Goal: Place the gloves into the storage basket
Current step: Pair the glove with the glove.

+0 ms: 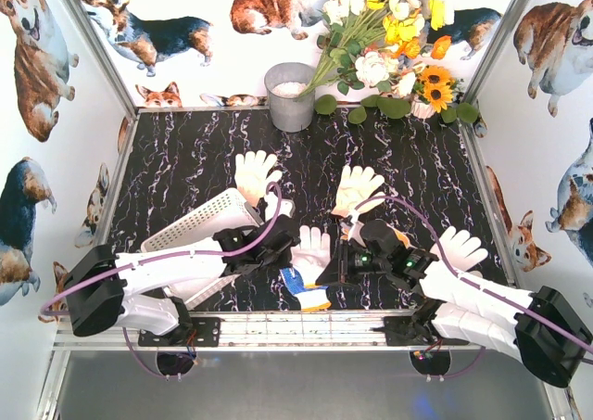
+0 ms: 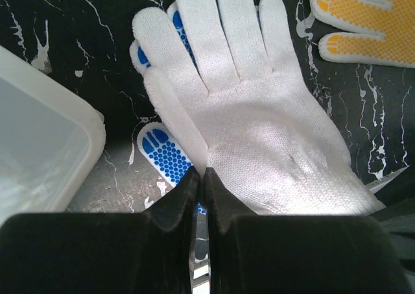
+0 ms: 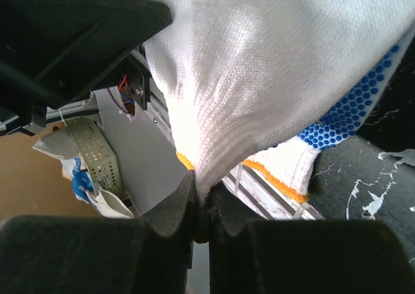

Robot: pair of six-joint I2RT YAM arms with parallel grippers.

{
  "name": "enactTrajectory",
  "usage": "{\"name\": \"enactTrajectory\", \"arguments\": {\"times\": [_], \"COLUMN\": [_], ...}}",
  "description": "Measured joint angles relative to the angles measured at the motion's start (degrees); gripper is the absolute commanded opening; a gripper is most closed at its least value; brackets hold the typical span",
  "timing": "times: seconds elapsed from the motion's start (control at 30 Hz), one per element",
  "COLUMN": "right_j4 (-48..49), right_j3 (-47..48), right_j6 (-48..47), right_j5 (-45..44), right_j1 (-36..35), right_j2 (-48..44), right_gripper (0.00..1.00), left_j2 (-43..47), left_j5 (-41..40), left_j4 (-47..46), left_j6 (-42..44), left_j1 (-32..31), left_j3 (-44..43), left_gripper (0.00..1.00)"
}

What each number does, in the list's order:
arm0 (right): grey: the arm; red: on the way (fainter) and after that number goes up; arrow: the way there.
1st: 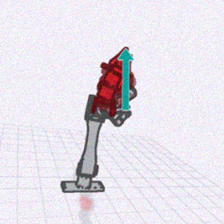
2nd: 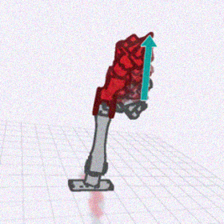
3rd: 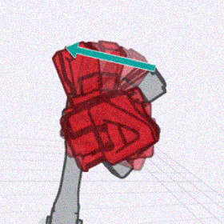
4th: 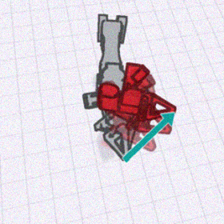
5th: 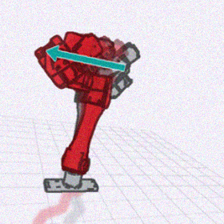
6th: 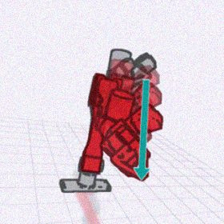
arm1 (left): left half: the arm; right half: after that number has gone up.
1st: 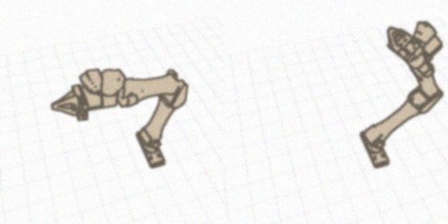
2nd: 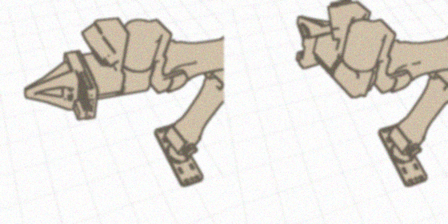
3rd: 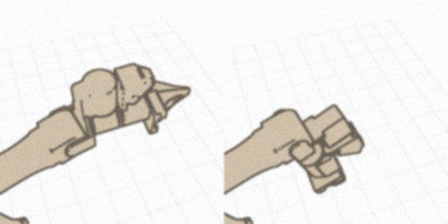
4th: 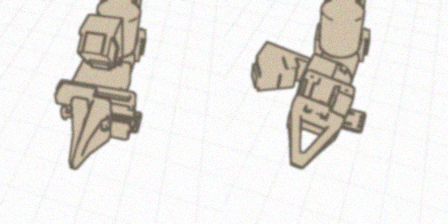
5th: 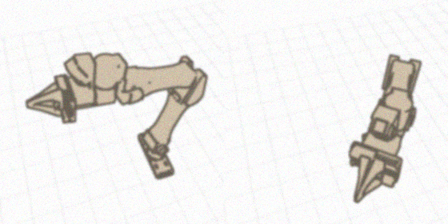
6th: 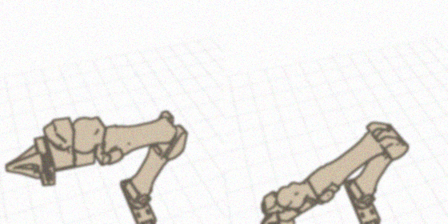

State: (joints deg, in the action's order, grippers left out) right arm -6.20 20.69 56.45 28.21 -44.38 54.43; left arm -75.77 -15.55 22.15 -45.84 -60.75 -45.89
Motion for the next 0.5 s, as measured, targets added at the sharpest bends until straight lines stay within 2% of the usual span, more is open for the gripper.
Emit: {"name": "enactTrajectory", "arguments": {"times": [0.5], "right_j4": [-0.28], "right_j3": [1.46], "right_j6": [-0.94], "right_j5": [-2.97], "right_j1": [-3.26], "right_j2": [0.42], "right_gripper": [0.00], "left_j2": [2.89], "left_j5": [-1.20], "left_j4": [-0.24], "left_j6": [-1.95], "left_j1": [-0.57], "left_j3": [1.77], "left_gripper": [0.00]}}
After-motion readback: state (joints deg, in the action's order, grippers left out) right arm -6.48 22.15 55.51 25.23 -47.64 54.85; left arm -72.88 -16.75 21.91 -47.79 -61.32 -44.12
